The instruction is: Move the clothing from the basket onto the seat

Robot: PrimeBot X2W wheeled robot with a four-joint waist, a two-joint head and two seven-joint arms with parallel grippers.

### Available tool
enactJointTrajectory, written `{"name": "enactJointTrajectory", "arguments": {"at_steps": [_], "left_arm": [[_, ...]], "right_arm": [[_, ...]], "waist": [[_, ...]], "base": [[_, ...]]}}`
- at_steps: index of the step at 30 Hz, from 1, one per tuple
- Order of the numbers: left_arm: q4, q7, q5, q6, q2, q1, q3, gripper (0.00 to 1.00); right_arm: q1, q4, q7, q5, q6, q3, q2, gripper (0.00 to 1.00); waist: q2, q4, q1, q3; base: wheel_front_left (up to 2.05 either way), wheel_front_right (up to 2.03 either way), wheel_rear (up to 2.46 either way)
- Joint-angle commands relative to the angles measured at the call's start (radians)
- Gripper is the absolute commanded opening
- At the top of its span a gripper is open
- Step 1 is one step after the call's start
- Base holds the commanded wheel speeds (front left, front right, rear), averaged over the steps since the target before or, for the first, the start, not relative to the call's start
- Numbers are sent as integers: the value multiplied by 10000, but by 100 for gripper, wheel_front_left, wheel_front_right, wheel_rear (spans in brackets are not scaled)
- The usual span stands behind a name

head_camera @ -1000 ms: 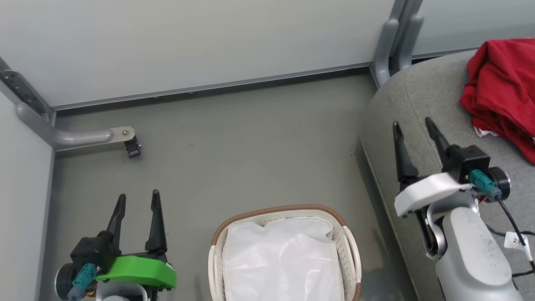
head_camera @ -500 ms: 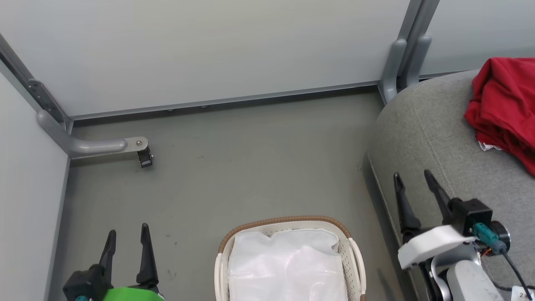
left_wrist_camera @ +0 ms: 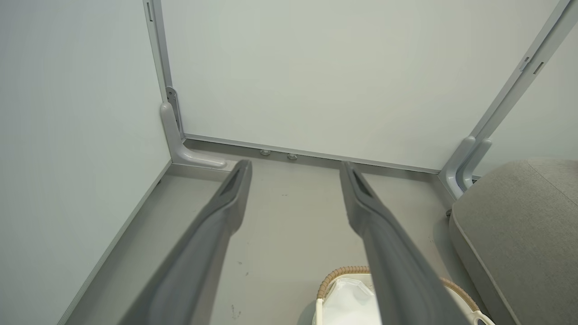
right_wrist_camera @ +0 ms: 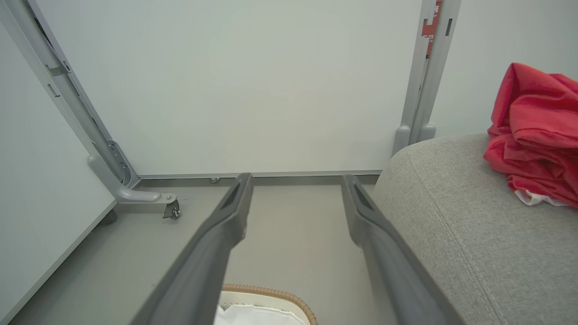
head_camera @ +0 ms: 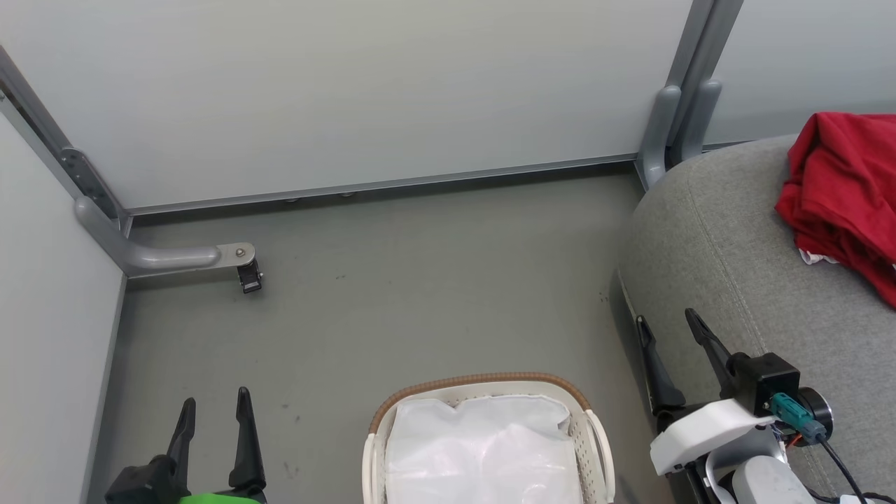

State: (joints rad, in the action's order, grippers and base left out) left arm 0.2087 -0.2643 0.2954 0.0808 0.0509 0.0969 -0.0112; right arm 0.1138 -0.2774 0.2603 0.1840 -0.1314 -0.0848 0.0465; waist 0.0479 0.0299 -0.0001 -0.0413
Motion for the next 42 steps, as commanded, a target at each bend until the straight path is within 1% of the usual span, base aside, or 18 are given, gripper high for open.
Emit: {"name": "enactJointTrajectory", "arguments": {"at_steps": [1,9,10,14,21,27,42], "left_arm": [[-23,0,3,37,-3,174,0,100],[62,0,84,-13,-4,159,-48,100],[35,2,43,-14,-2,7,-45,0],[378,23,88,-14,-42,-6,-64,0],[381,424,1342,-44,-38,-300,109,0],[269,693,2338,-98,-34,-450,197,0],[88,1312,4554,-197,-25,-830,412,0]], "right_arm": [[-102,-34,31,9,15,-32,35,100],[-54,-137,31,-12,15,-28,35,100],[-2,-104,0,4,0,-42,0,0],[-109,-403,-26,53,0,-47,-29,0],[-20,-396,-407,1427,1,179,-21,0],[38,-377,-687,2501,1,336,-15,0],[164,-320,-1316,4901,3,687,1,0]], "waist": [[0,-9,1,10],[0,-34,1,14],[0,-36,1,15],[0,-36,1,16],[-17,-51,1,35],[-1,-64,1,14],[0,-96,1,6]], "base": [[0,0,0],[0,0,0],[0,0,0],[0,0,0],[0,0,0],[0,0,0],[0,0,0]]}}
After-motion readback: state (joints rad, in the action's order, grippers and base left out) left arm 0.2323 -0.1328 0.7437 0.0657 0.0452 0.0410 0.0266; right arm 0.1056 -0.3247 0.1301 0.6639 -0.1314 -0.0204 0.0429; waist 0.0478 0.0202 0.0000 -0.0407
